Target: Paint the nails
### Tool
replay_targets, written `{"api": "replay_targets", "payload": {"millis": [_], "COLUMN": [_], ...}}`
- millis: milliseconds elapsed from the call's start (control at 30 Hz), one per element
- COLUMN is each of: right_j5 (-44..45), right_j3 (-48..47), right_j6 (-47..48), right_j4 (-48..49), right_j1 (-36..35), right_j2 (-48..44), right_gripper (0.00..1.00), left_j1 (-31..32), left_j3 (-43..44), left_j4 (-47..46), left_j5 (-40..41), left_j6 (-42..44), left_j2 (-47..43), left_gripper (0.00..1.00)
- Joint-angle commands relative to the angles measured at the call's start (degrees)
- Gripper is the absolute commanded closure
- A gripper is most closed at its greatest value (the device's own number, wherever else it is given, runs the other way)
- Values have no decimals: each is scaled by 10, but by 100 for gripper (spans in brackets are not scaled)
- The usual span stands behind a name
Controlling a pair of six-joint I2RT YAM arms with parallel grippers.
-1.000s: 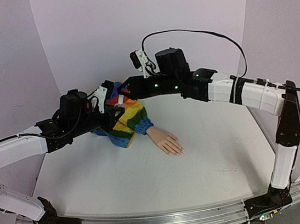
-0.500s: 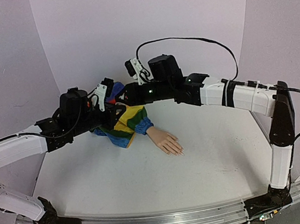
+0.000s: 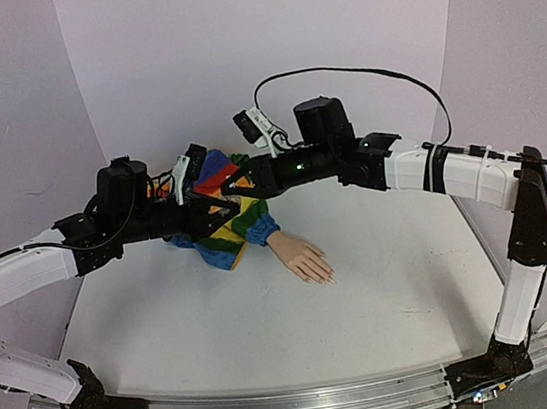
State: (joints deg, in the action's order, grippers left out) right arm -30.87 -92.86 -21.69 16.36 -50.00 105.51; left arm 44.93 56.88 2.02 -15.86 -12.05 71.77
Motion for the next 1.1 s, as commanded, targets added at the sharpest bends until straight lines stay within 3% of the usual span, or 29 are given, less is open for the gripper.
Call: {"api": "replay_targets", "payload": {"millis": [0,100,200,333,367,467,600,700,833,1067], "right_j5": [-308,-410,-429,-377,-363,-274,-55,39,96,163], "right_j3": [29,65,100,123,125,126,120,129,113,47], "right_j6": [60,74,84,87,86,75,59,40,2,-23], "right_j4": [34,39,39,39,39,38,4,-6,-8,-7], "right_j1": [-17,-18,-18,-18,-19,-19,-15,-8,-5,-6], "right_j2": [-59,-87,-118,-148,-151,-160,-178,-191,-174,-105], "right_gripper": [96,96,99,99,95,72,38,23,20,28], "left_j1": [-9,-5,-3,-2,-2,-2,0,8,20,37], "left_j3": [34,58,52,19,13,10,-8,-25,-26,9], "left_j4": [-52,-68,-72,-71,-72,-71,-72,-72,-71,-73], "left_j5": [-267,-443,-475,-392,-365,-289,-132,-20,69,139], "left_j6": [-38,-69,-80,-69,-69,-62,-39,-4,42,86], "left_j2": [-15,1,-9,-42,-46,-46,-50,-57,-43,10], "left_gripper": [100,100,100,100,100,100,100,100,100,100]}}
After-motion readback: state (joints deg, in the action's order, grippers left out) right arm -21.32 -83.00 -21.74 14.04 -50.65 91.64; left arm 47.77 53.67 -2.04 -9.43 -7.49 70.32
